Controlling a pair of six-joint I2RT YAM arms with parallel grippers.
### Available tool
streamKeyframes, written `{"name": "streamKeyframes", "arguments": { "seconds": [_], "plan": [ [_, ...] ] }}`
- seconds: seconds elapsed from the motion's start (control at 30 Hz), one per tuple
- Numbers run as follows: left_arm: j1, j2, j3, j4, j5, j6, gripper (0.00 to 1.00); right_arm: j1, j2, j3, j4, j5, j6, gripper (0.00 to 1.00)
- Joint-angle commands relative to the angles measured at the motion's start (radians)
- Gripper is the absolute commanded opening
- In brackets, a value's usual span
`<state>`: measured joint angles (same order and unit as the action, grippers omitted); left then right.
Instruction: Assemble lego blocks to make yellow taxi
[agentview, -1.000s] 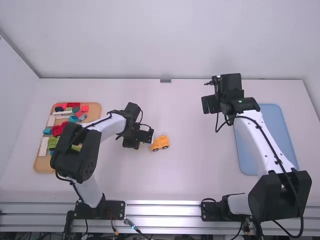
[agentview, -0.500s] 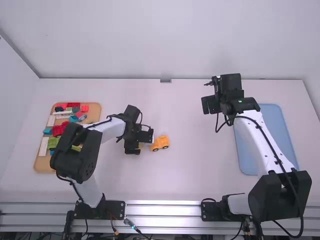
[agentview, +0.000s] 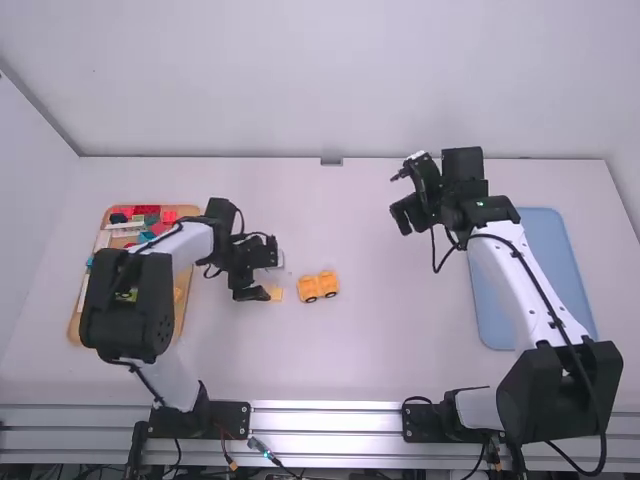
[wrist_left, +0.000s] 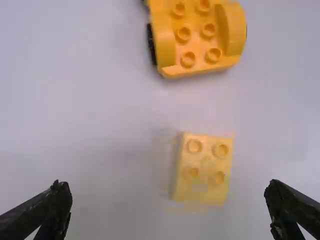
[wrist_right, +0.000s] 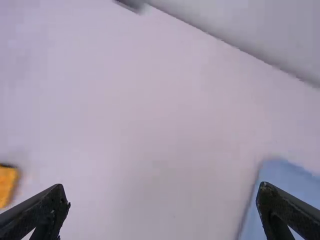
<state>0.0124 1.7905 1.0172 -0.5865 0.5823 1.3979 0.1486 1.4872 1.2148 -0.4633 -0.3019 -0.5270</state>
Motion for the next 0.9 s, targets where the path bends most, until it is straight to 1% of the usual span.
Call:
{"name": "streamKeyframes", "arguments": {
  "seconds": [0.0,0.03,0.07,0.13,0.17,0.23,0.27,0.33,0.37,0.43,0.53,0.57,0.63,0.67,0.73,0.77,0.87],
  "plan": [
    [0.037,-0.024,-0.034,-0.007,0.225,0.123,0.99,-0.013,0.000,-0.116,0.051,-0.371,-0.344,0.99],
    [0.037,-0.024,-0.034,-0.007,0.225,0.123,0.99,-0.013,0.000,-0.116,0.051,-0.371,-0.344,0.99],
    [0.050,-0.024,-0.056,0.001,0.255,0.167,0.99,-0.016,0.000,-0.192,0.137,-0.447,-0.391,0.99],
    [0.057,-0.024,-0.095,0.048,0.288,0.164,0.99,-0.017,0.000,-0.306,0.280,-0.533,-0.389,0.99],
    [0.058,-0.024,-0.102,0.058,0.293,0.161,0.99,-0.017,0.000,-0.323,0.299,-0.544,-0.391,0.99],
    [0.058,-0.024,-0.146,0.132,0.319,0.136,0.99,-0.017,0.000,-0.433,0.394,-0.621,-0.422,0.99],
    [0.058,-0.024,-0.152,0.143,0.323,0.129,0.99,-0.017,0.000,-0.446,0.399,-0.630,-0.433,0.99],
    [0.060,-0.024,-0.179,0.207,0.351,0.060,0.99,-0.017,0.029,-0.507,0.429,-0.697,-0.528,0.99],
    [0.060,-0.024,-0.180,0.211,0.353,0.056,0.99,-0.017,0.033,-0.509,0.431,-0.701,-0.534,0.99],
    [0.060,-0.024,-0.192,0.232,0.361,0.034,0.99,-0.017,0.089,-0.514,0.464,-0.750,-0.562,0.99],
    [0.060,-0.024,-0.205,0.223,0.360,0.060,0.99,-0.014,0.192,-0.506,0.521,-0.833,-0.607,0.99],
    [0.060,-0.024,-0.206,0.220,0.360,0.066,0.99,-0.013,0.204,-0.502,0.520,-0.843,-0.616,0.99],
    [0.060,-0.024,-0.209,0.209,0.361,0.072,0.99,0.005,0.280,-0.467,0.496,-0.888,-0.684,0.99],
    [0.060,-0.024,-0.209,0.207,0.360,0.071,0.99,0.008,0.292,-0.460,0.492,-0.888,-0.691,0.99],
    [0.060,-0.024,-0.208,0.199,0.362,0.071,0.99,0.050,0.365,-0.414,0.470,-0.853,-0.732,0.99],
    [0.060,-0.024,-0.208,0.199,0.363,0.072,0.99,0.056,0.372,-0.408,0.470,-0.844,-0.735,0.99],
    [0.060,-0.024,-0.208,0.203,0.371,0.060,0.99,0.112,0.414,-0.371,0.480,-0.776,-0.734,0.99]
  ]
}}
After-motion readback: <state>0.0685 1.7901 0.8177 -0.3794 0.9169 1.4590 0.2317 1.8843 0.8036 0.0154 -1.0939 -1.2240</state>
